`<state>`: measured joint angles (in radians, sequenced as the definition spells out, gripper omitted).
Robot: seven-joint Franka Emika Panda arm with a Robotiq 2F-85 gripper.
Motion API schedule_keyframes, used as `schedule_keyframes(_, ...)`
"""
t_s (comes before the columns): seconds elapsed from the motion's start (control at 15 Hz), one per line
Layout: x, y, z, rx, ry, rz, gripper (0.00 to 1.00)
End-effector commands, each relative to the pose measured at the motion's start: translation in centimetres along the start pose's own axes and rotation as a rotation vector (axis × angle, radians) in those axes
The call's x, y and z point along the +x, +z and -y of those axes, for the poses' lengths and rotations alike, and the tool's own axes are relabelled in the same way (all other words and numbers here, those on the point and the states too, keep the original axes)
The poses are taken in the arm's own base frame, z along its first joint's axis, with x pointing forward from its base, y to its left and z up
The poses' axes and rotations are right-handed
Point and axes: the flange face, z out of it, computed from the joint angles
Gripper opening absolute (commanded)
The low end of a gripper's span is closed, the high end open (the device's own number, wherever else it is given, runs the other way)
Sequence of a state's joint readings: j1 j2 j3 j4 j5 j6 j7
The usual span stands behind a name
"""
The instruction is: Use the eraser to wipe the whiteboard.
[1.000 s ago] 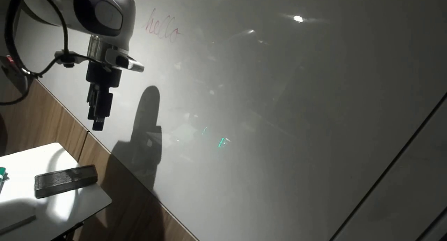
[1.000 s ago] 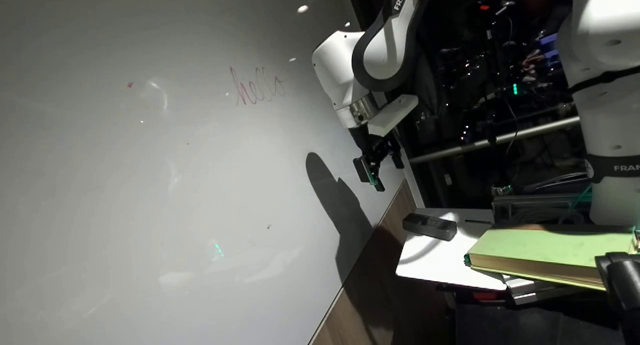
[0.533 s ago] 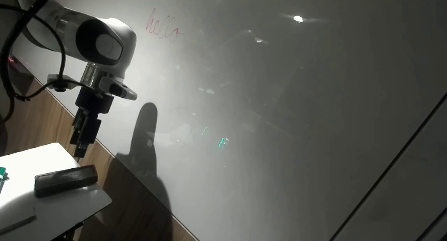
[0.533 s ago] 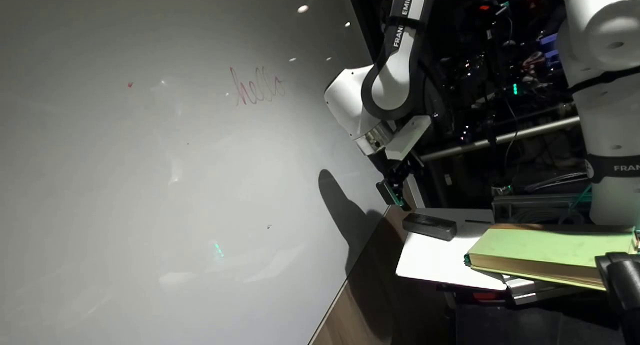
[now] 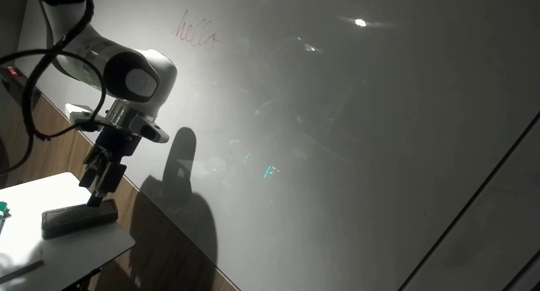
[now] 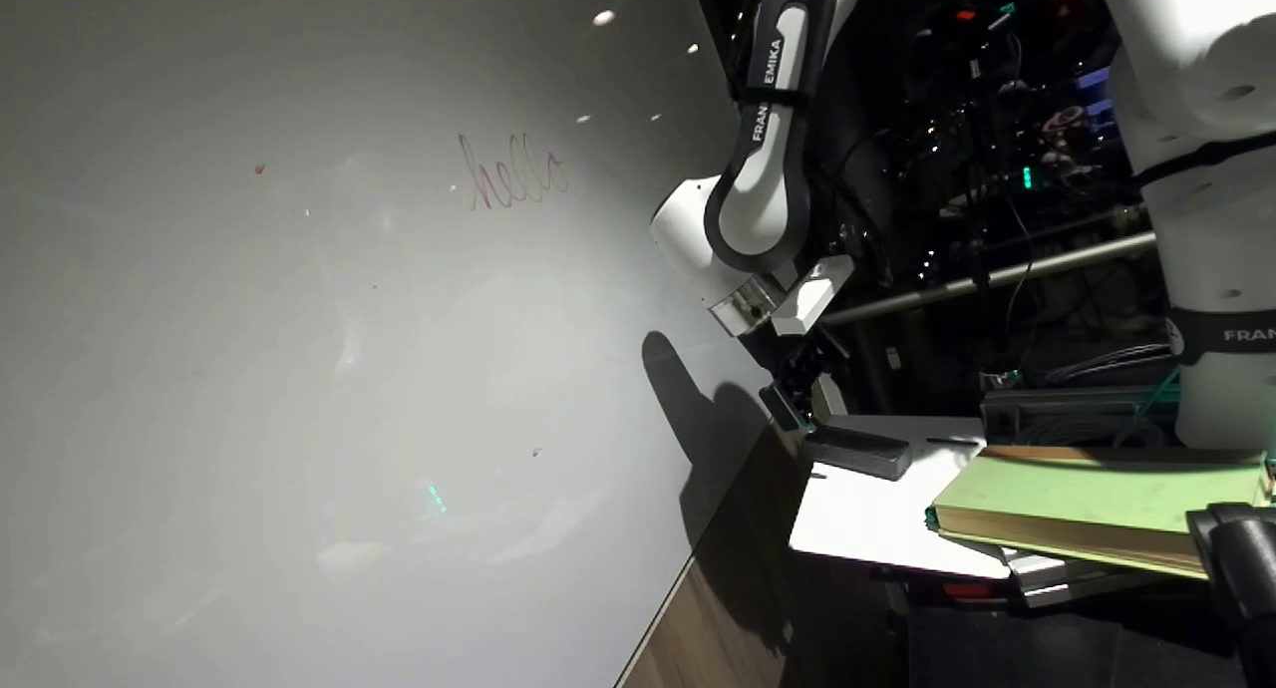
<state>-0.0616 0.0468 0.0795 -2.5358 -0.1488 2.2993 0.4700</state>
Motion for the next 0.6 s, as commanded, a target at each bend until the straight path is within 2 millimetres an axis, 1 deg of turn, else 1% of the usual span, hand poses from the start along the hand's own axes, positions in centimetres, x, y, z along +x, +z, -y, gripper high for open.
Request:
schedule_keyframes(0.0,2.0,0.2,0.1,0.055,-0.073,0.026,1.00)
schedule_keyframes(0.33,4.1,0.6,-1.7,0.082,-0.102,0.050,1.00)
schedule_keyframes(0.53,4.5,1.4,-2.1,0.092,-0.116,0.068,1.00)
